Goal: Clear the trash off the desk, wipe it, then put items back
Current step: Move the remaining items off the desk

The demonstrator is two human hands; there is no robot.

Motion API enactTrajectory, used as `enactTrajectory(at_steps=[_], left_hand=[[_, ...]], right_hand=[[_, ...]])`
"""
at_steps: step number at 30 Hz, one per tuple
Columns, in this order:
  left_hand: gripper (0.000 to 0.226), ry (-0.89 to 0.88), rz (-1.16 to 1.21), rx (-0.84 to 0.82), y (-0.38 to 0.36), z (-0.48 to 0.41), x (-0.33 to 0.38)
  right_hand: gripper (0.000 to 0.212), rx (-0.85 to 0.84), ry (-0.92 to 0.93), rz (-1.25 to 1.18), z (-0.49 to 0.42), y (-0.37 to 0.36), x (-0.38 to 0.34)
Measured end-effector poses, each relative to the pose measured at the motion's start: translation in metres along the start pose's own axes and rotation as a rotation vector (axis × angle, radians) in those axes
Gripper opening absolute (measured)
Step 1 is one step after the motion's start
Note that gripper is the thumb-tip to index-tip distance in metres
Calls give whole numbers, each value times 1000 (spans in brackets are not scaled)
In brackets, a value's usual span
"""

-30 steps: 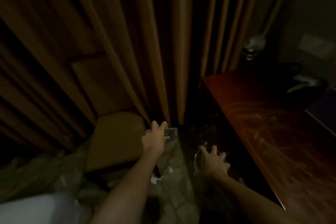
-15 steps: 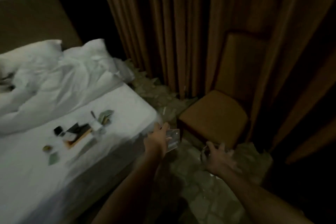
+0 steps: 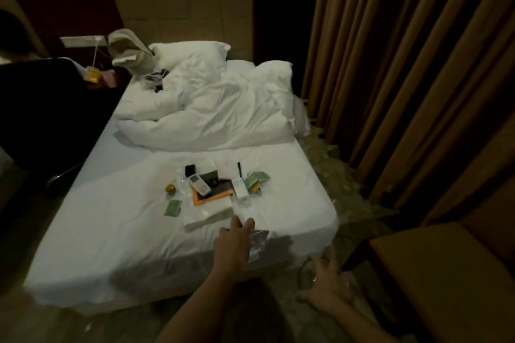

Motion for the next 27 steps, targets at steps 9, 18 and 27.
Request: enactTrajectory(at_steps=[9, 18, 27], left_hand=[[39, 66, 44, 42, 19, -96, -47], [32, 75, 1, 69, 5, -249, -61], [28, 210, 105, 150, -20, -398, -54]], right_hand=[[92, 2, 45, 56, -90, 10, -84], [88, -131, 41, 121, -260, 32, -123], [95, -258, 150, 285, -431, 45, -146]])
Point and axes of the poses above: each hand's wrist, its own z-axis away from the middle knuckle, its own y-axis out of the back of the hand, x = y × z, the point moved 1 cm from there along -z, towards the middle knuckle, and after that the axes turned 2 degrees about z, right-handed, at the moved point
